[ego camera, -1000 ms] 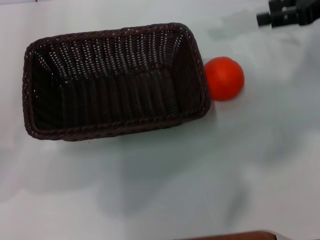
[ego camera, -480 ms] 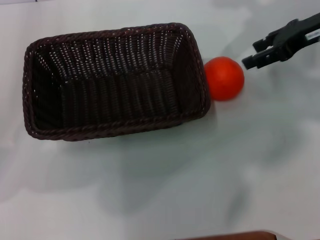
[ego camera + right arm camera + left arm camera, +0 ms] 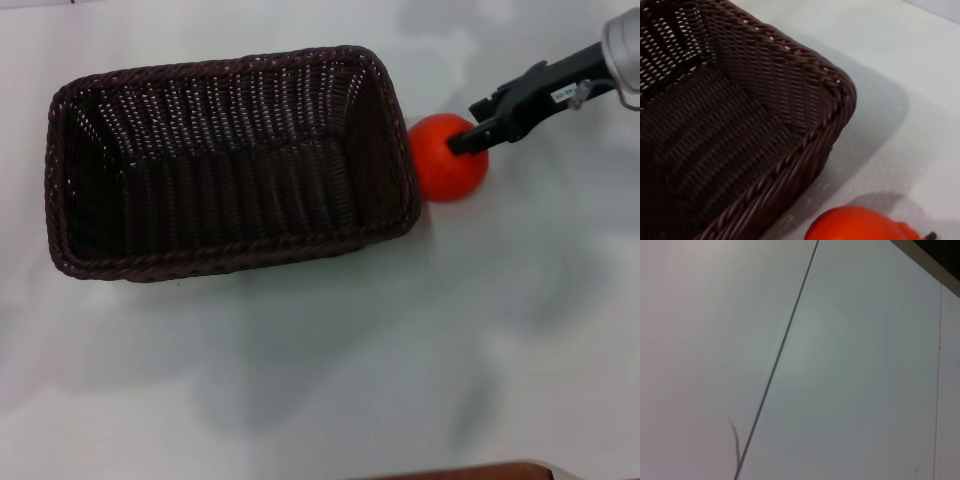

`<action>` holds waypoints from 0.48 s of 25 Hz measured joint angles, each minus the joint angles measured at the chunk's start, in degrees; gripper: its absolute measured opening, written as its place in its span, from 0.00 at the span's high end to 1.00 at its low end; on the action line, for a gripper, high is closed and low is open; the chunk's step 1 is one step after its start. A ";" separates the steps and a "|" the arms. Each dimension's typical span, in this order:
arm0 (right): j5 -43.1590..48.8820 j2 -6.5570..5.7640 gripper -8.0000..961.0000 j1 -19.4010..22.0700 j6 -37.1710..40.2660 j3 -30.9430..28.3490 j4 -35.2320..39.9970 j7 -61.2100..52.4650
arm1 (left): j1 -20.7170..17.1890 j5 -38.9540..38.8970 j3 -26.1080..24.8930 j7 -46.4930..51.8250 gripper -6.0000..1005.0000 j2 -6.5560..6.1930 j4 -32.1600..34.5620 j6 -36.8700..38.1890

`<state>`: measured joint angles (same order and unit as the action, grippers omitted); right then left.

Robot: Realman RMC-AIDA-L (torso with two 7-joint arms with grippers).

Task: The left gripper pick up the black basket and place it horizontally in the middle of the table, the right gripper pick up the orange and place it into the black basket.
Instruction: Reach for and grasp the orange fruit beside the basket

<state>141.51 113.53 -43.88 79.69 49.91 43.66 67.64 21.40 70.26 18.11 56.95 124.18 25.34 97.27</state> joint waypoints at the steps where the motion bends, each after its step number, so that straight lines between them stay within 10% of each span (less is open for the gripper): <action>1: -0.05 0.15 0.42 -0.18 -1.20 0.08 -0.63 0.25 | 0.03 0.11 0.00 0.00 0.46 -0.03 -0.04 0.10; 12: -0.55 1.22 0.50 -2.30 -5.26 0.28 -5.77 4.01 | 0.50 0.37 -0.01 0.00 0.47 -0.12 -0.90 -0.15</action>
<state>140.97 114.75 -46.18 74.44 50.19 37.89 71.65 21.90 70.63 18.11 56.95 124.06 24.44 97.13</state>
